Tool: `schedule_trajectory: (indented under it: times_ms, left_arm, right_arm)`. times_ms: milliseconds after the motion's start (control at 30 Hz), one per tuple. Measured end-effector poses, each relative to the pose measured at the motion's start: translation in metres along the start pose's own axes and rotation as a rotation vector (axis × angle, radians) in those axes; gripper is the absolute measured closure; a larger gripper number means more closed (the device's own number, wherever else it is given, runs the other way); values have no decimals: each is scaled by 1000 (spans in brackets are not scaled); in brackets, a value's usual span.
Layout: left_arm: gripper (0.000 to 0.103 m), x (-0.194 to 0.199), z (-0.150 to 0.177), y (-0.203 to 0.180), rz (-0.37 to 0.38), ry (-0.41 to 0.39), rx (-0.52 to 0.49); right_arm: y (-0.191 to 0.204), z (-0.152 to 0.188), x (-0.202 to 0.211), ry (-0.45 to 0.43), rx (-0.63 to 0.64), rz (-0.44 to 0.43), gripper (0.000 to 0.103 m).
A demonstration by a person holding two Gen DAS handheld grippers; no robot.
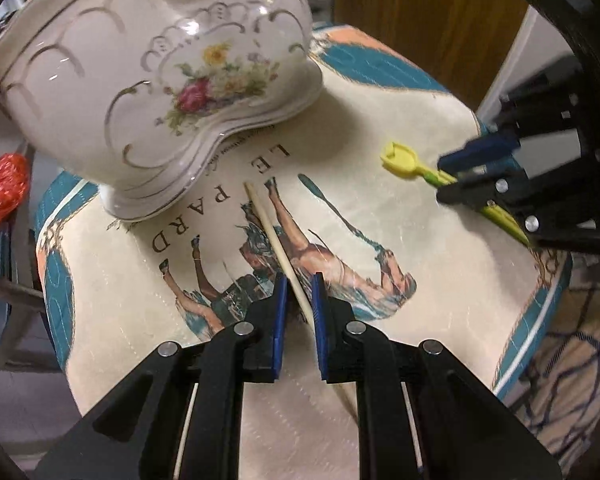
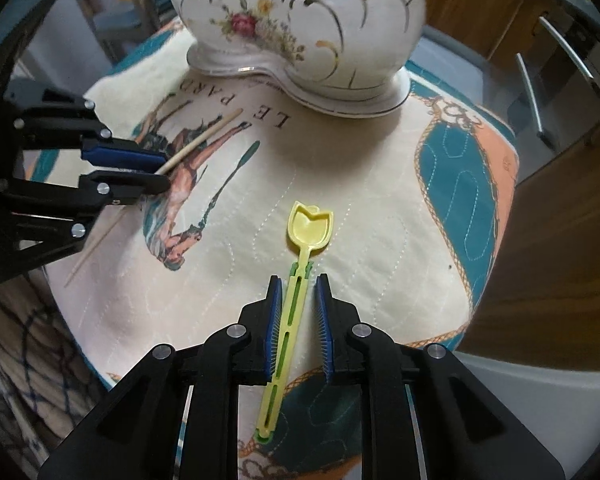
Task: Organize utensils
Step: 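Grasp the last chopstick with the left tool while the right tool grasps the last yellow spoon, lift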
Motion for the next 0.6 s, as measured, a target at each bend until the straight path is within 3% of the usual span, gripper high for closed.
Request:
schedule_trajectory:
  times_ms: [200, 367, 467, 600]
  left_arm:
    - [90, -4, -8, 7, 89, 158, -44]
    - [90, -5, -9, 13, 127, 230, -61]
    - [91, -1, -6, 16, 139, 234, -51]
    - [98, -1, -8, 27, 130, 176, -12]
  right_arm:
    - [-3, -6, -6, 108, 3, -20, 83]
    - [-4, -9, -10, 166, 8, -26, 83]
    - [-6, -18, -13, 180, 14, -21, 84]
    - [2, -20, -12, 151, 2, -26, 92]
Point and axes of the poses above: each gripper's, at about its wrist camera, not at the fingertips, and x roughly against the way its jaws point, y to its left, z to its underside, the point moved 7 cm from there along -x, roughly the way its jaws point, and after that the axes turned 1 degree about -y, right-handed, at the moved point
